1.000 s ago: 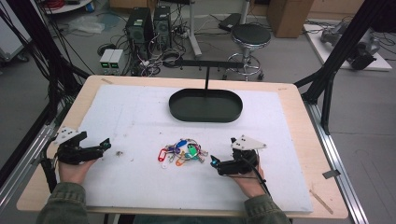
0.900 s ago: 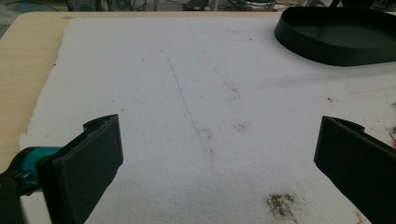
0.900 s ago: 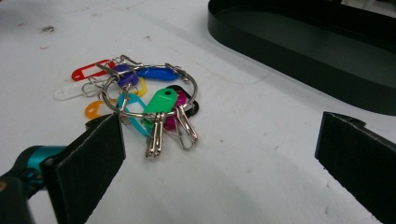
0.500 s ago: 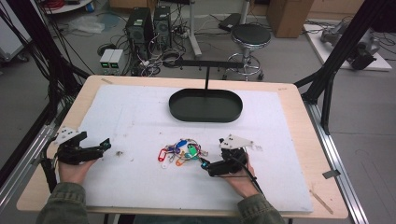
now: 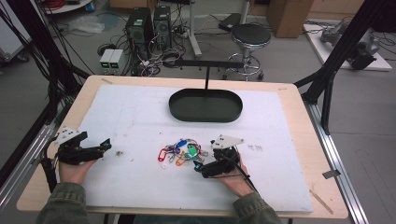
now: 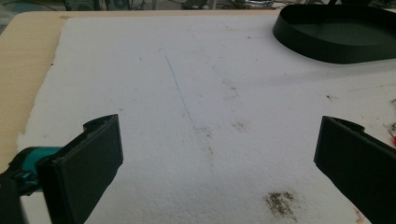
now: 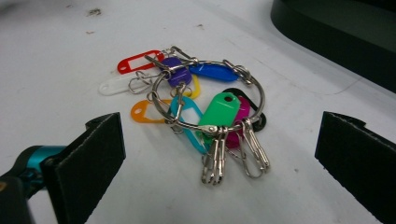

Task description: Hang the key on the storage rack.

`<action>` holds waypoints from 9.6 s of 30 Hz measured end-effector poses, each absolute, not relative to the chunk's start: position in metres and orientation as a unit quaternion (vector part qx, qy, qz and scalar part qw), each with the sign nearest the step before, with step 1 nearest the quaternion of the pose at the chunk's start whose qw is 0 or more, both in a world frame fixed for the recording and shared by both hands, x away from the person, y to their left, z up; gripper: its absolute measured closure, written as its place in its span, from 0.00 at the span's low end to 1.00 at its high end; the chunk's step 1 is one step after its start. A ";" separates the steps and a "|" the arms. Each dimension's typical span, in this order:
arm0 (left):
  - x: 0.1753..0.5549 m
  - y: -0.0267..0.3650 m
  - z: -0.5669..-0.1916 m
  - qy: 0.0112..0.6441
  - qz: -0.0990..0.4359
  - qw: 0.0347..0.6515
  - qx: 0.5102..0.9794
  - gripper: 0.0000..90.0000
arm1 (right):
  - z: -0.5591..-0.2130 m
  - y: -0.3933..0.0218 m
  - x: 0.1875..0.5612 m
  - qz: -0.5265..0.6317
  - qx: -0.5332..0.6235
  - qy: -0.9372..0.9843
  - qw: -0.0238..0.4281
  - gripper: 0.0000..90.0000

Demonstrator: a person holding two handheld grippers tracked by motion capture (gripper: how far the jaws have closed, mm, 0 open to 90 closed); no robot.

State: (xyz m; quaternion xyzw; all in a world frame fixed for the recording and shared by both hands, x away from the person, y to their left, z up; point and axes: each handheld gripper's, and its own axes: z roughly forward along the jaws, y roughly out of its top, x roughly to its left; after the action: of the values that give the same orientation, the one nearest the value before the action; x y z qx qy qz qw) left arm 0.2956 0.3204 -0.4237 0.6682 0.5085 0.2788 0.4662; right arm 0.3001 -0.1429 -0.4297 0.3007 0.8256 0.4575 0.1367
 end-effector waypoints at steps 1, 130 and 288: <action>0.296 0.320 -0.424 0.508 0.279 0.466 0.668 0.02 | -0.430 -0.141 0.301 0.458 0.298 0.827 0.132 0.01; 0.295 0.321 -0.424 0.505 0.284 0.464 0.671 0.02 | -0.323 -0.131 0.361 0.493 0.258 0.825 0.101 0.86; 0.296 0.324 -0.426 0.516 0.272 0.475 0.659 0.02 | -0.250 -0.152 0.487 0.434 0.372 0.806 0.153 0.01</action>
State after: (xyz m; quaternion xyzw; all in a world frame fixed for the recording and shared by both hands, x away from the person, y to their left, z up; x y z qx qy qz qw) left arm 0.2958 0.3244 -0.4264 0.6588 0.5163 0.2725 0.4745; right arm 0.4875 -0.1522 -0.2504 0.3724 0.8060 0.4339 0.1533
